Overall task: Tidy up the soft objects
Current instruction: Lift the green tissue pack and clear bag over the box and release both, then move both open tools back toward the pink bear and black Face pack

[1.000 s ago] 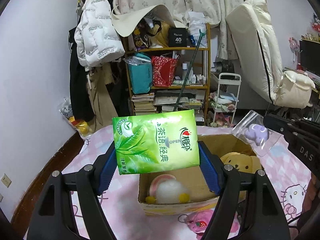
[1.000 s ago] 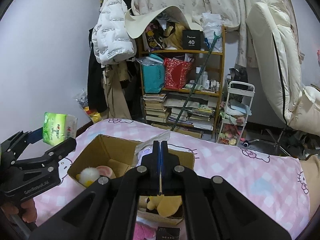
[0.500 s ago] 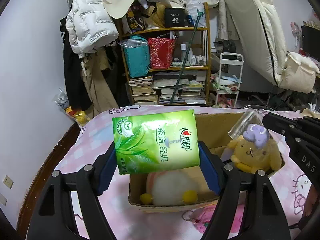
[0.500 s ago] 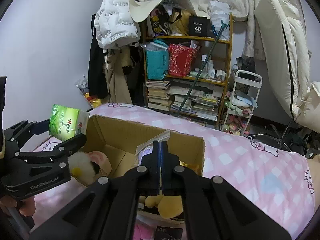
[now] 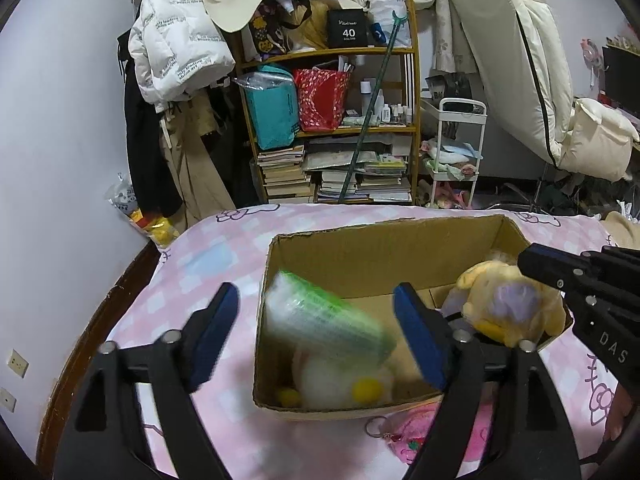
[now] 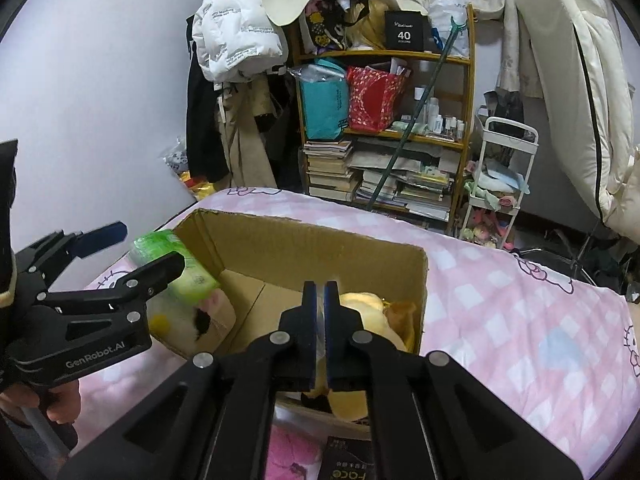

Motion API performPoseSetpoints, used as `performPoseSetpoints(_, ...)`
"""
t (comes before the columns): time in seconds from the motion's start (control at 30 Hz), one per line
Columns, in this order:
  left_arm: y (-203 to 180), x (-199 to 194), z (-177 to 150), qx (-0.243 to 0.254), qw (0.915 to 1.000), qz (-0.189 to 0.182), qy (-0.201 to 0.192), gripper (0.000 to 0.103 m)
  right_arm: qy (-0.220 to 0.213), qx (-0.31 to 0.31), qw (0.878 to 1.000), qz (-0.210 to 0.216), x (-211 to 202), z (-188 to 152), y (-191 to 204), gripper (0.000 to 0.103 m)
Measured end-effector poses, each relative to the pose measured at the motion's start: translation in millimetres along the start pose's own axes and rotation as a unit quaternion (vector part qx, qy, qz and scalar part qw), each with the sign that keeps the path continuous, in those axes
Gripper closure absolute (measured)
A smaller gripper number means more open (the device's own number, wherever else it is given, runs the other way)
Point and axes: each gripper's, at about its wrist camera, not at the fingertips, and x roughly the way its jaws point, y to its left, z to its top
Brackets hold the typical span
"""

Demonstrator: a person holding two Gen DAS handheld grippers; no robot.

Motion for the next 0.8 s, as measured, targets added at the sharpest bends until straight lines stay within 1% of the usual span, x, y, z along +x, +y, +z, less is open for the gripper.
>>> performPoseSetpoints(0.03, -0.4, -2.1, -0.1, 0.0, 1.0, 0.001, -0.003, 0.015, -0.001, -0.003, 1.0, -0.003, -1.3, -0.5, 1.0, 0.098)
performPoseSetpoints(0.17, -0.5, -8.1, -1.0, 0.001, 1.0, 0.003, -0.003, 0.014, 0.0, -0.004, 1.0, -0.007, -5.5, 0.1, 2.1, 0.098)
performPoseSetpoints(0.2, 0.0, -9.7, -1.5, 0.001, 1.0, 0.004, -0.001, 0.013, 0.0, -0.002, 1.0, -0.007, -7.5, -0.4, 1.8, 0.095)
performPoseSetpoints(0.23, 0.1, -11.7, -2.3, 0.0, 1.0, 0.006, 0.0, 0.012, 0.0, -0.001, 1.0, -0.009, -9.4, -0.3, 1.7, 0.087)
performPoseSetpoints(0.27, 0.5, -14.7, -2.9, 0.0, 1.0, 0.008, 0.0, 0.01, -0.001, -0.001, 1.0, -0.01, -11.7, -0.6, 1.0, 0.081)
performPoseSetpoints(0.3, 0.6, -16.7, -2.9, -0.001, 0.9999, 0.01, -0.001, 0.009, -0.003, 0.0, 1.0, -0.009, -13.9, -0.7, 0.6, 0.068)
performPoseSetpoints(0.33, 1.4, -20.7, -3.1, -0.004, 0.9999, 0.015, -0.003, 0.008, -0.006, 0.002, 1.0, -0.009, -17.7, -1.2, -0.1, 0.059)
performPoseSetpoints(0.47, 6.3, -35.2, -3.5, -0.017, 0.9997, 0.016, -0.007, 0.005, -0.011, 0.004, 1.0, -0.014, -28.6, -1.1, -0.8, 0.046)
performPoseSetpoints(0.53, 7.8, -41.4, -4.8, -0.022, 0.9997, 0.012, -0.007, 0.004, -0.013, 0.007, 1.0, -0.019, -34.1, -2.2, -1.9, 0.031)
performPoseSetpoints(0.57, 8.6, -45.1, -5.9, -0.025, 0.9996, 0.011, -0.005, 0.004, -0.013, 0.009, 1.0, -0.02, -36.6, -2.8, -2.7, 0.029)
performPoseSetpoints(0.63, 9.2, -51.0, -8.4, -0.026, 0.9996, 0.007, -0.002, 0.004, -0.015, 0.014, 0.999, -0.027, -42.1, -4.5, -3.6, 0.015)
performPoseSetpoints(0.73, 6.5, -59.0, -13.1, -0.015, 0.9999, 0.004, 0.002, 0.003, -0.016, 0.018, 0.999, -0.031, -50.7, -7.1, -5.0, 0.004)
performPoseSetpoints(0.8, 5.3, -64.1, -16.8, -0.009, 0.9999, 0.008, 0.004, 0.003, -0.016, 0.019, 0.999, -0.032, -55.2, -9.1, -5.5, 0.001)
